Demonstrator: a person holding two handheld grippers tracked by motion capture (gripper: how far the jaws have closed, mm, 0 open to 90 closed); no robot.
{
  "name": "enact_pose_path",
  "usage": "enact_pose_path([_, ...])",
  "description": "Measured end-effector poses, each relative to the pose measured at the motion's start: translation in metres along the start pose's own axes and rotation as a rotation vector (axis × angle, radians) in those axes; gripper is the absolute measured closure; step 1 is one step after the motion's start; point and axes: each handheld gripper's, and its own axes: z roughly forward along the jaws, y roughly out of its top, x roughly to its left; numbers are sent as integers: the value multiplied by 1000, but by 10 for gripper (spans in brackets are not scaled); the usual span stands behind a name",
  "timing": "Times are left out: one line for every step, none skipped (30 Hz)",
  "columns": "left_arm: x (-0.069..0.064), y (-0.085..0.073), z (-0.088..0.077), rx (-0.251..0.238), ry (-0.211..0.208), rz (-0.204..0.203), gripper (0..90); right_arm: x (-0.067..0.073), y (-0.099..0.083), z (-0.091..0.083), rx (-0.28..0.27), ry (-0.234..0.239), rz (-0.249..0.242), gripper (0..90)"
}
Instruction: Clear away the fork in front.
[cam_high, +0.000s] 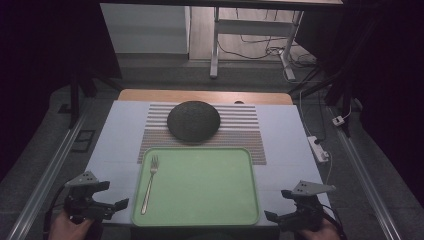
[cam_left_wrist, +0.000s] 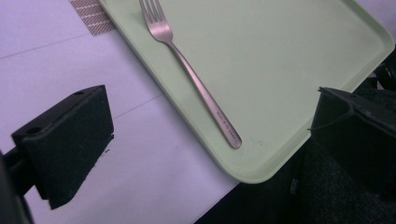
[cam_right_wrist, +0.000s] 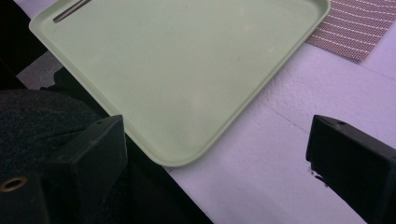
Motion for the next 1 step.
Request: enact_pose_path([1, 1, 1, 5, -4, -5, 0, 0, 0, 0, 1, -1, -2, 54])
